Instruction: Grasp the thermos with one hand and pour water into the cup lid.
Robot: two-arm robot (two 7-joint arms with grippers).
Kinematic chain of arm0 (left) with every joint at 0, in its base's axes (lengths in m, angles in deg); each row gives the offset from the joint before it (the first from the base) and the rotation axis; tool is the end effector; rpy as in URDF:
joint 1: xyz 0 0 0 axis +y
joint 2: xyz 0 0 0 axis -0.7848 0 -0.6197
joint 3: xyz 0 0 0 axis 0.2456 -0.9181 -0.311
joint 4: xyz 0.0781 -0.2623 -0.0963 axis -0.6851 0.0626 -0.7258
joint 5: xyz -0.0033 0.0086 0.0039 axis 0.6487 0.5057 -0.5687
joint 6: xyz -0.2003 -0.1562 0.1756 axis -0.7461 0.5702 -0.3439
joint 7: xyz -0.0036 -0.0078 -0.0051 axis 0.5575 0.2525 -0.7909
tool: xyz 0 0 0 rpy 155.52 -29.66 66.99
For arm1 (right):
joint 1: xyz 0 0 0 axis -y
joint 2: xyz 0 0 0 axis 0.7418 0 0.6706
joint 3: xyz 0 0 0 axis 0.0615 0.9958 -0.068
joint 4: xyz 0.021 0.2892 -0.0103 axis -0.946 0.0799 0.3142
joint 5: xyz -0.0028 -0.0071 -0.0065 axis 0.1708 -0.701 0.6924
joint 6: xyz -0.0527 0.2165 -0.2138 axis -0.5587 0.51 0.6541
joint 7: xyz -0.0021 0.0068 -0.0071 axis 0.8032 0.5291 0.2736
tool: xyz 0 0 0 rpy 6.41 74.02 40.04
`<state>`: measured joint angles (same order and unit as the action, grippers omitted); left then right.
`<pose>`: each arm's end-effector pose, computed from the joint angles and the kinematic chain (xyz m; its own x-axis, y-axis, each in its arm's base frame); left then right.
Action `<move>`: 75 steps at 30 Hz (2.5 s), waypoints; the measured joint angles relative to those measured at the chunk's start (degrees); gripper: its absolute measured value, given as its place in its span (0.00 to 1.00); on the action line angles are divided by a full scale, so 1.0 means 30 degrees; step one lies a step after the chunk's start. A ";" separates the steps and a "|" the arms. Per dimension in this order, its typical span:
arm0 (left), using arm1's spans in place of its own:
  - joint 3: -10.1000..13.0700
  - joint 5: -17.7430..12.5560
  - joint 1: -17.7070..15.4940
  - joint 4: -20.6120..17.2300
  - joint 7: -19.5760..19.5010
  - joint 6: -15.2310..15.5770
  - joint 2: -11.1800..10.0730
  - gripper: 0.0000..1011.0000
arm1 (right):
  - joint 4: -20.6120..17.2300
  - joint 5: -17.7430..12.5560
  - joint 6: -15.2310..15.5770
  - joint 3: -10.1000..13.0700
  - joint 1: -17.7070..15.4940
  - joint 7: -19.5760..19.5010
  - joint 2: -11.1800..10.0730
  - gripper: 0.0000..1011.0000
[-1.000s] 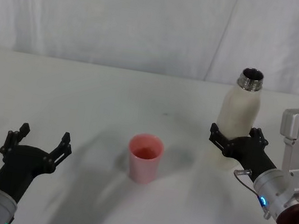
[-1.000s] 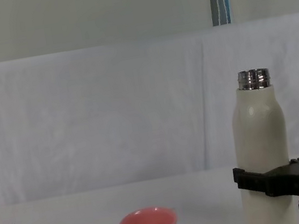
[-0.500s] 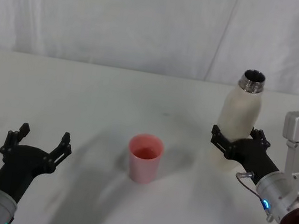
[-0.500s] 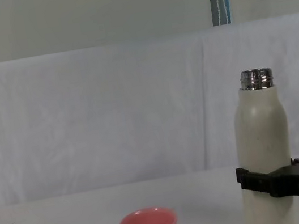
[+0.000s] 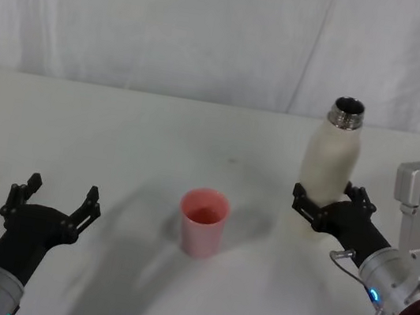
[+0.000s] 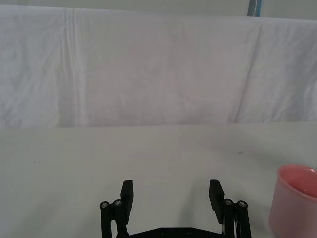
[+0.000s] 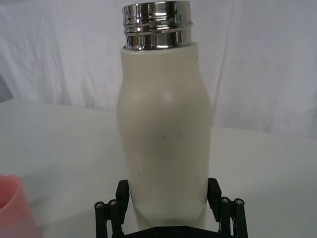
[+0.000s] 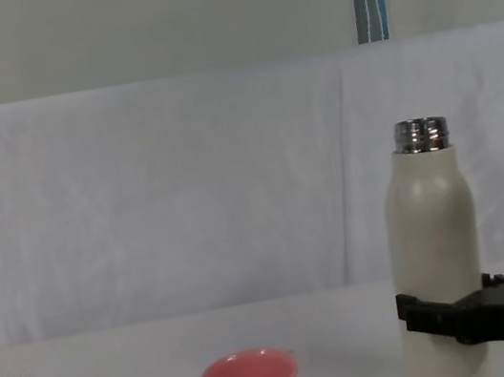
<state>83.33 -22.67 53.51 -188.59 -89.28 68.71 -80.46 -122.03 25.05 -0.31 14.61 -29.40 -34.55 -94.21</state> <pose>0.2529 0.0374 -0.2852 0.1246 0.9917 -0.0327 -0.9921 0.1241 -0.0175 0.3840 0.0220 -0.2906 0.4528 -0.8905 -0.0452 0.8899 0.4545 -0.0385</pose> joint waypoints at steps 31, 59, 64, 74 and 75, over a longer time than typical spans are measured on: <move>-0.0001 0.0000 0.0000 0.0000 0.0001 0.0000 0.0000 0.99 | -0.3490 -0.0084 -0.0795 0.0607 -0.3149 -0.0717 -0.0747 0.99; -0.0001 0.0000 -0.0001 0.0000 0.0000 -0.0001 0.0001 0.99 | -0.5228 0.2028 -0.2381 -0.0151 -0.4816 -0.0656 -0.0829 0.99; 0.0000 0.0000 0.0000 0.0000 -0.0001 -0.0001 0.0001 0.99 | -0.5214 0.2024 -0.2382 -0.0144 -0.4809 -0.0656 -0.0827 0.99; 0.0001 0.0000 -0.0001 0.0000 0.0000 0.0000 0.0000 0.99 | -0.5195 0.1994 -0.2382 -0.0141 -0.4795 -0.0656 -0.0826 0.99; -0.0001 -0.0001 0.0000 0.0000 0.0000 -0.0001 0.0001 0.99 | -0.5193 0.1992 -0.2382 -0.0141 -0.4795 -0.0654 -0.0825 0.99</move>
<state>83.32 -22.67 53.51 -188.59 -89.28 68.71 -80.46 -137.61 31.03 -7.45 14.19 -43.78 -36.52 -96.69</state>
